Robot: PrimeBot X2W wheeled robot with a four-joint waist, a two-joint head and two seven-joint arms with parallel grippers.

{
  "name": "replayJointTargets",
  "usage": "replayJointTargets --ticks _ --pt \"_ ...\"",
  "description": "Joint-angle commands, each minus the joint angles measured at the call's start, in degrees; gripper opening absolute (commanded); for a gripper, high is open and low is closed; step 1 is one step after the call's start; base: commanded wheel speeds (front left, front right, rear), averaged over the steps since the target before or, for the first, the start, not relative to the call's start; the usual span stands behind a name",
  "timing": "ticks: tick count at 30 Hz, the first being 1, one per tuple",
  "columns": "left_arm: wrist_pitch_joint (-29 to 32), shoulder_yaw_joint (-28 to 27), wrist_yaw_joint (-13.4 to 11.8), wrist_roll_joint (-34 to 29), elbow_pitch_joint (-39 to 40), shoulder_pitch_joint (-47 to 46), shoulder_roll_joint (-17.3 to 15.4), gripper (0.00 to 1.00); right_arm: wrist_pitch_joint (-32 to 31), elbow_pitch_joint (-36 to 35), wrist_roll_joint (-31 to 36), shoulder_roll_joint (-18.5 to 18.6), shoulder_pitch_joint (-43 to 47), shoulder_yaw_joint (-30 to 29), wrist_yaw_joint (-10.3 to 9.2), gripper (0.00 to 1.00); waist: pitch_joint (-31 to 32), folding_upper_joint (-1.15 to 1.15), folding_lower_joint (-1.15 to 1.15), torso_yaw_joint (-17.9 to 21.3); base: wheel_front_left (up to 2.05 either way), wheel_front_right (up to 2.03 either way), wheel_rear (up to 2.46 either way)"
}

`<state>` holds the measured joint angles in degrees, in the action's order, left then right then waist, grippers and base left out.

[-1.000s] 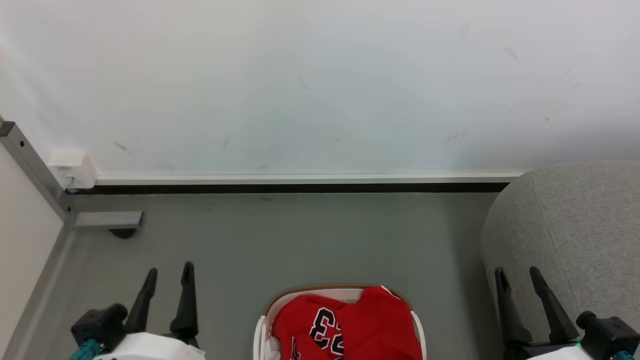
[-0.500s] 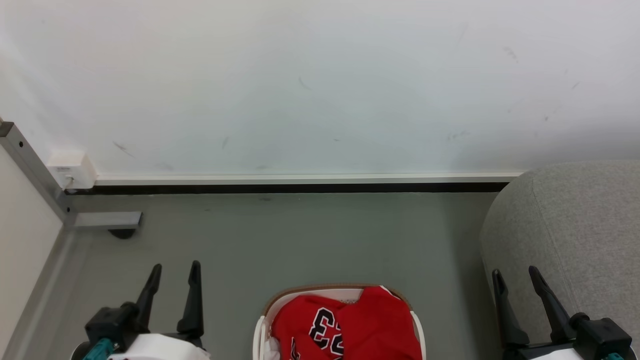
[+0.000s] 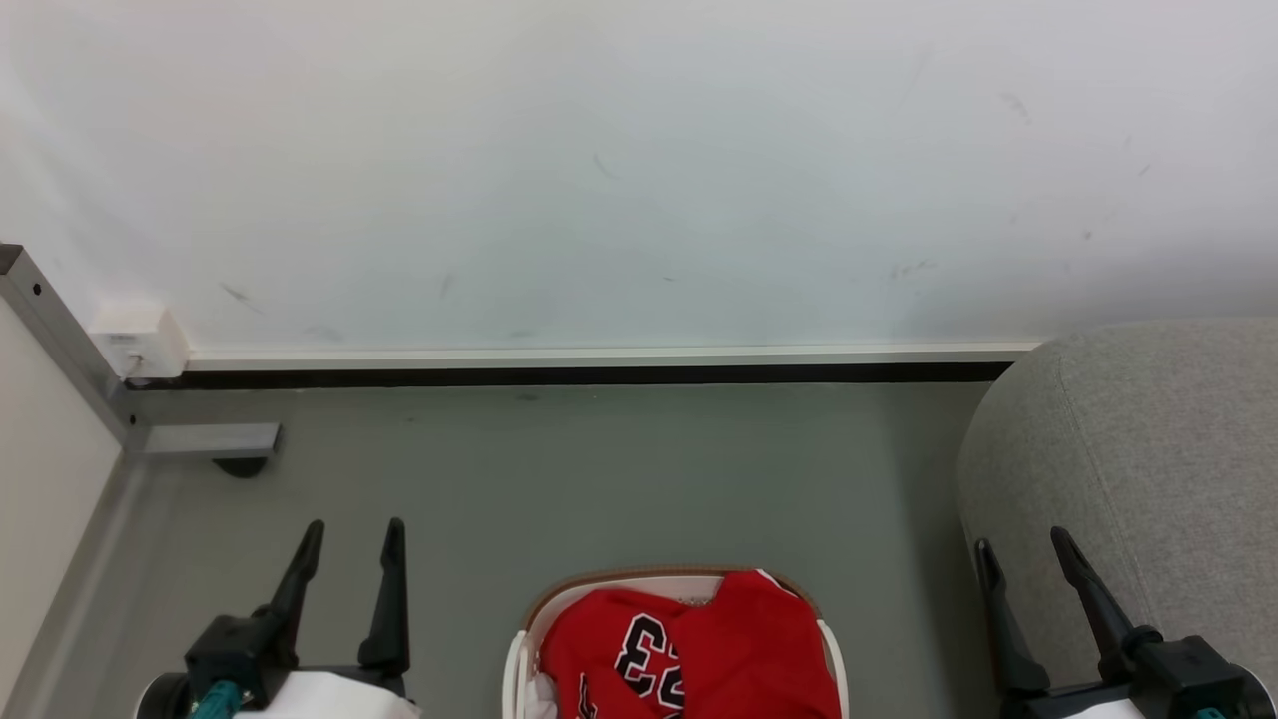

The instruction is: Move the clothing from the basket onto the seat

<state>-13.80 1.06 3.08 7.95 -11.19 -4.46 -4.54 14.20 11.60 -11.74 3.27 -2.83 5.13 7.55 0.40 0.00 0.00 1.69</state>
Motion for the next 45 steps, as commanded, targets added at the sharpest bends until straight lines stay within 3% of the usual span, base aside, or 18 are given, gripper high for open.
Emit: replayJointTargets --ticks 1,10,22,45 --pt "-0.54 -0.19 0.25 -1.31 0.1 0.12 -0.03 1.0 0.56 -0.23 1.51 -0.17 0.19 -0.13 -0.11 1.0 -0.03 0.0 0.0 0.06 0.0 0.0 0.0" --pt "-1.5 -0.68 0.73 -4.43 -0.16 -0.16 0.42 1.0 1.07 -0.22 4.77 -0.51 0.1 -0.41 -0.12 1.0 -0.23 0.0 0.0 0.36 0.0 0.0 0.0" --pt "-1.37 -1.62 1.4 -3.27 -0.63 -0.35 1.04 1.0 0.94 0.17 4.18 -0.46 -0.17 0.05 -0.12 1.0 -0.15 0.0 0.0 0.45 0.0 0.0 0.0" --pt "-1.37 -2.54 2.78 -1.85 -1.02 -2.01 1.39 1.0 0.94 -1.04 -0.93 -0.44 -1.34 -0.93 -0.12 1.0 -3.08 0.0 0.0 2.24 0.0 0.0 0.0"
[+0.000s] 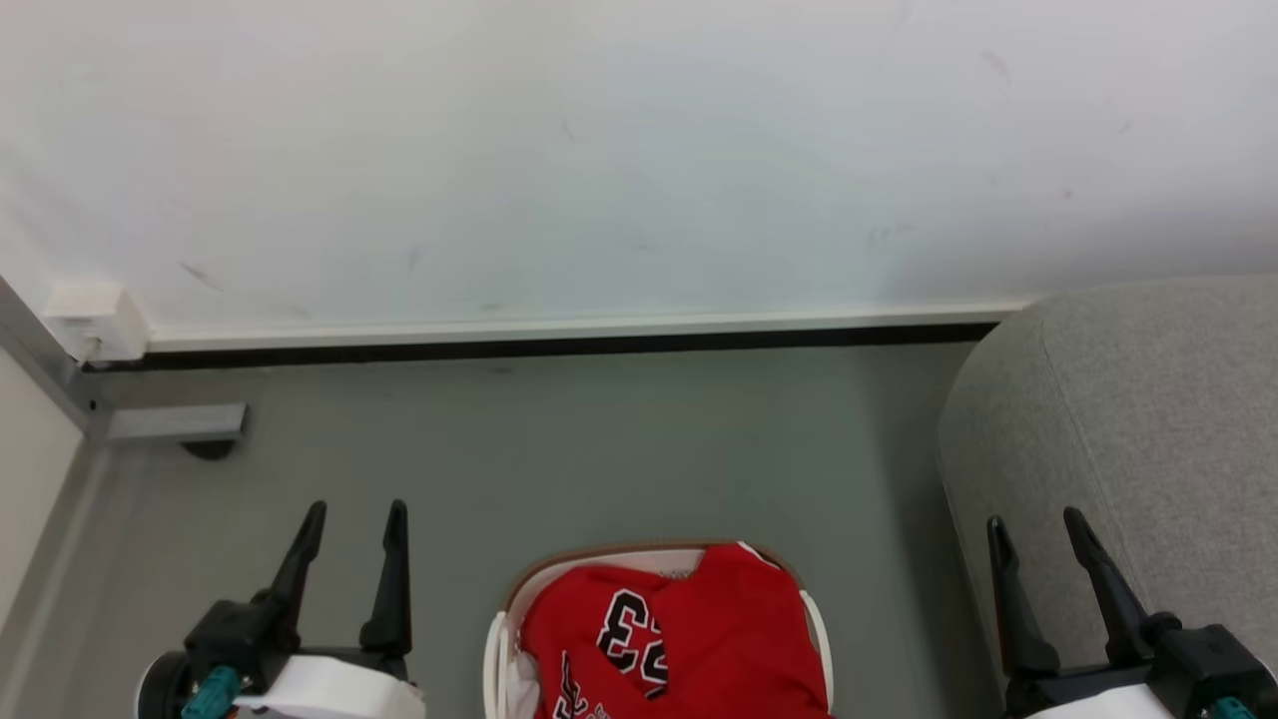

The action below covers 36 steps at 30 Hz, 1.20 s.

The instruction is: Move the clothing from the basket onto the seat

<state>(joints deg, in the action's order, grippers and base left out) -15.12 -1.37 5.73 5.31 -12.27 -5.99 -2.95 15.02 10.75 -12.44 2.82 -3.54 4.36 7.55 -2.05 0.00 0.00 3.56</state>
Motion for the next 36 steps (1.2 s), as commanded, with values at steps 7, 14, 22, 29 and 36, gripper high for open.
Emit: replayJointTargets --ticks 7,14,22,29,36 --pt "-0.05 1.14 1.13 1.32 -0.56 -3.07 -0.54 1.0 0.11 -1.47 -2.45 0.02 -2.56 -0.51 -0.12 1.0 -5.57 0.0 0.0 2.39 0.0 0.0 0.0" --pt "-0.05 3.06 1.63 2.51 -1.79 -6.16 -2.16 1.0 0.11 -3.31 -3.92 0.01 -4.83 -0.38 -0.12 1.0 -11.64 0.0 0.0 5.38 0.0 0.0 0.0" --pt "0.38 6.99 1.8 2.02 -7.83 -10.95 -6.73 1.0 0.11 -6.29 -6.03 0.01 -7.31 -0.36 -0.12 1.0 -18.43 0.0 0.0 8.54 0.0 0.0 0.0" --pt "3.5 15.23 1.71 4.38 -14.03 -17.27 -11.53 1.0 0.11 -7.98 -7.88 0.0 -10.12 -0.06 -0.12 1.0 -25.02 0.0 0.0 10.76 0.0 0.0 0.0" --pt "8.96 27.11 1.72 9.54 -20.65 -23.17 -17.87 1.0 0.12 -9.45 -9.59 0.04 -12.79 1.29 -0.12 1.0 -30.7 0.0 0.0 13.59 0.0 0.0 0.0"
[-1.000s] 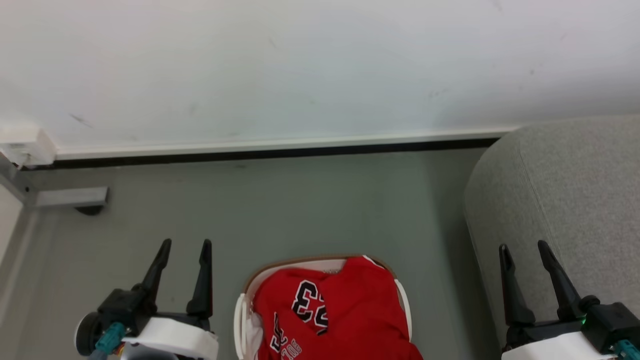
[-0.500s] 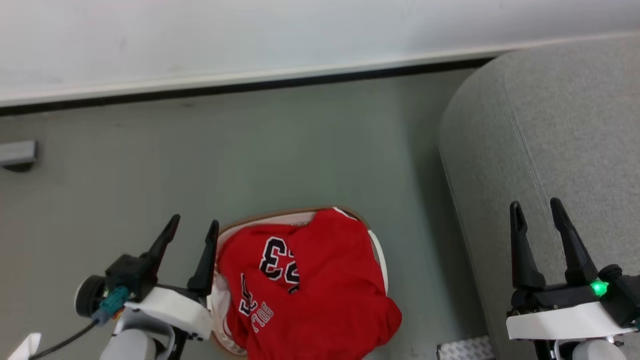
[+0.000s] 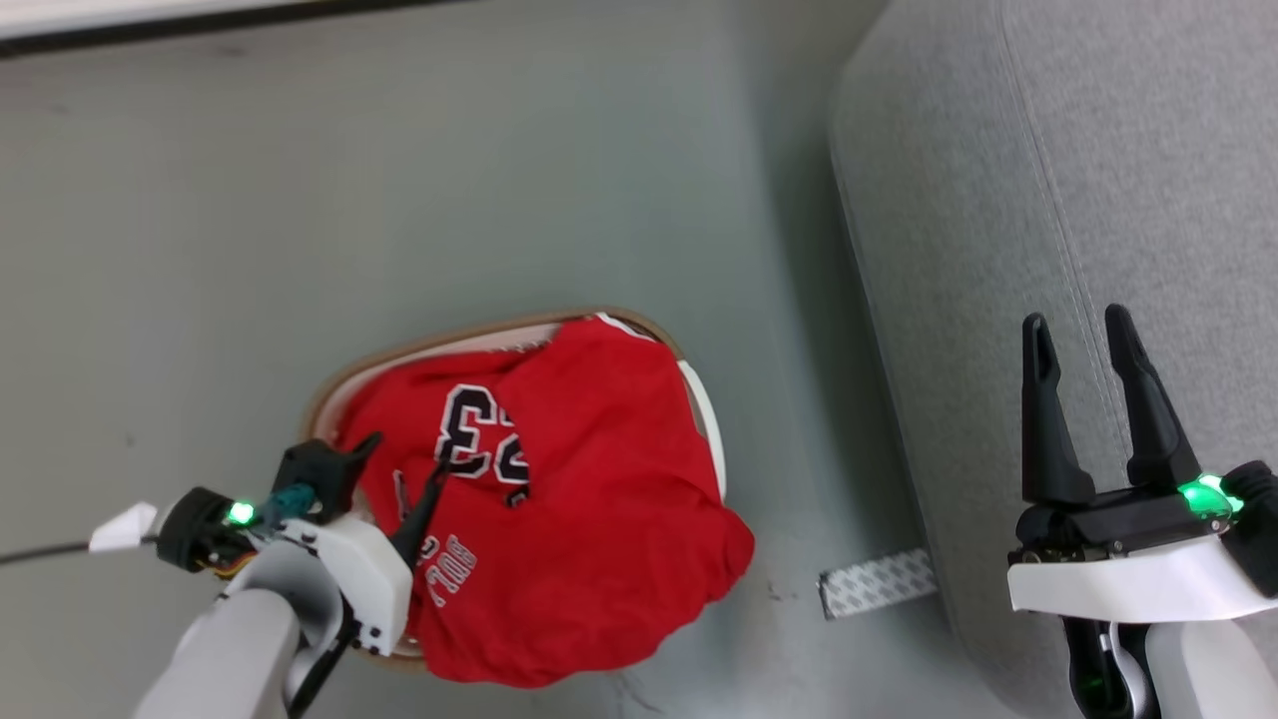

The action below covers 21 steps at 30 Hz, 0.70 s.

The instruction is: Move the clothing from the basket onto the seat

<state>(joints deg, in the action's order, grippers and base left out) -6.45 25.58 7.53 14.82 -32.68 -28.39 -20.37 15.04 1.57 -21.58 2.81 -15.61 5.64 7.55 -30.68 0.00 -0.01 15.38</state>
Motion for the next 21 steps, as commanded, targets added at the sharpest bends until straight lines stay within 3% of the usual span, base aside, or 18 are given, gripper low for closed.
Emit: replayJointTargets --ticks 1,13,21 --pt "1.03 1.47 -0.08 0.75 -1.24 -1.62 -1.18 1.0 0.1 -0.52 -0.71 0.04 -1.05 0.19 -0.12 1.0 -2.78 0.0 0.01 2.19 0.0 0.0 0.0" --pt "15.83 16.95 -0.08 8.34 -10.33 -8.83 -8.68 1.0 0.1 -2.67 -3.31 0.01 -2.64 2.41 -0.12 1.0 -9.51 0.0 0.01 7.47 0.0 0.0 0.0" --pt "21.78 27.61 -0.07 10.52 -9.52 -13.6 -14.01 1.0 0.1 -3.65 -5.27 0.01 -2.99 3.93 -0.12 1.0 -13.09 0.0 0.01 10.59 0.0 0.0 0.0"
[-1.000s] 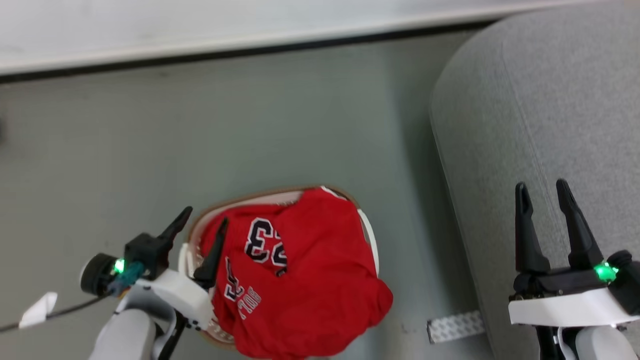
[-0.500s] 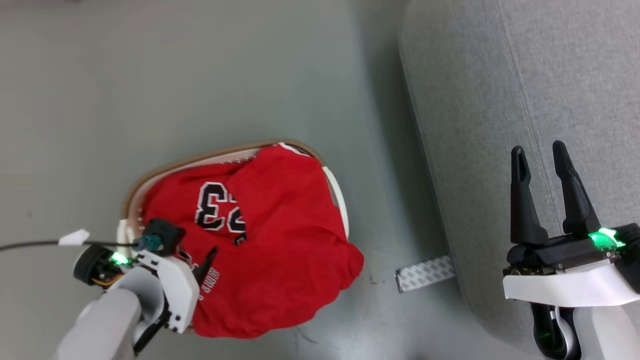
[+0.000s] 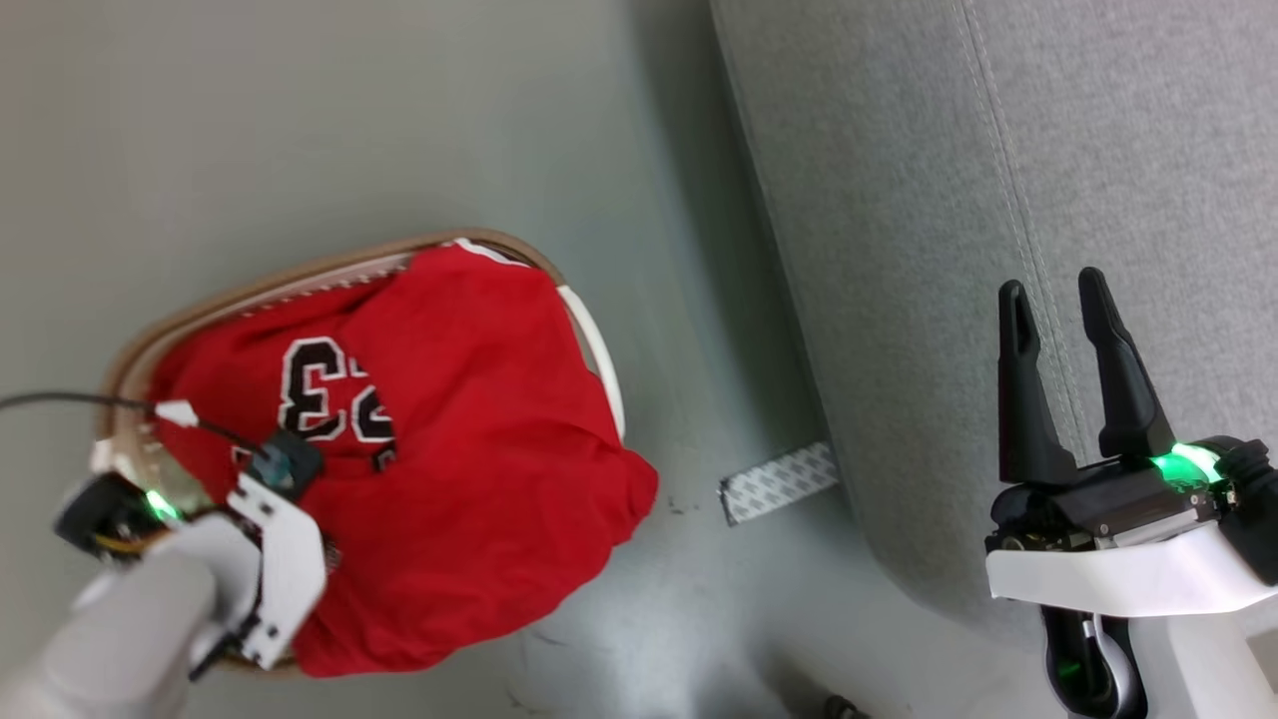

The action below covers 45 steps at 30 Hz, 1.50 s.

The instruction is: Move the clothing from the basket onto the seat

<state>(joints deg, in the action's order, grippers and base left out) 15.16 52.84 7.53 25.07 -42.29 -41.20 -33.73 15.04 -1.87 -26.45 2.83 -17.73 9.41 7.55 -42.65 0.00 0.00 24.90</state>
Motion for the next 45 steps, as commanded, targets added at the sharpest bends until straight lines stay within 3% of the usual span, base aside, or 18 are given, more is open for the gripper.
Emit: replayJointTargets --ticks 1,7,14,15,17,29,37,45 --pt "0.49 1.36 0.0 0.61 0.25 -1.4 -1.05 1.0 0.1 -0.48 -0.69 -0.02 -0.81 0.45 -0.12 1.0 -1.61 0.0 0.0 1.45 0.0 0.0 0.0" --pt "2.6 6.2 -0.07 0.47 -0.68 -4.86 -3.6 1.0 0.1 -1.01 -1.98 -0.03 -0.61 2.53 -0.12 1.0 -4.12 0.0 0.0 3.48 0.0 0.0 0.0" --pt "2.75 9.07 -0.07 1.51 -3.01 -6.77 -3.96 1.0 0.1 -1.22 -2.65 -0.01 -0.76 3.46 -0.12 1.0 -5.63 0.0 0.0 4.8 0.0 0.0 0.0" --pt "2.53 9.36 -0.07 1.71 -3.28 -6.97 -3.79 0.91 0.1 -1.24 -2.62 -0.02 -0.72 3.42 -0.12 1.0 -5.7 0.0 0.0 4.82 0.0 0.0 0.0" --pt "1.94 9.84 -0.07 2.06 -3.68 -7.28 -3.38 0.0 0.1 -1.09 -2.52 -0.01 -0.81 3.3 -0.12 1.0 -5.68 0.0 0.0 4.78 0.0 0.0 0.0" --pt "-3.08 12.43 -0.07 5.16 -5.49 -7.5 1.05 0.0 0.1 1.04 -0.23 0.0 -0.4 1.45 -0.12 1.0 0.31 0.0 0.0 1.97 0.0 0.0 0.0" --pt "-11.25 12.34 -0.07 9.4 -7.68 -4.69 7.54 0.0 0.1 3.38 3.52 0.03 0.64 -2.37 -0.12 1.0 10.92 0.0 0.0 -3.48 0.0 0.0 0.0" --pt "-19.72 11.26 -0.07 15.07 -7.87 -2.1 11.86 0.0 0.11 5.65 7.31 0.06 2.61 -4.74 -0.12 1.0 20.62 0.0 0.0 -9.82 0.0 0.0 0.0"
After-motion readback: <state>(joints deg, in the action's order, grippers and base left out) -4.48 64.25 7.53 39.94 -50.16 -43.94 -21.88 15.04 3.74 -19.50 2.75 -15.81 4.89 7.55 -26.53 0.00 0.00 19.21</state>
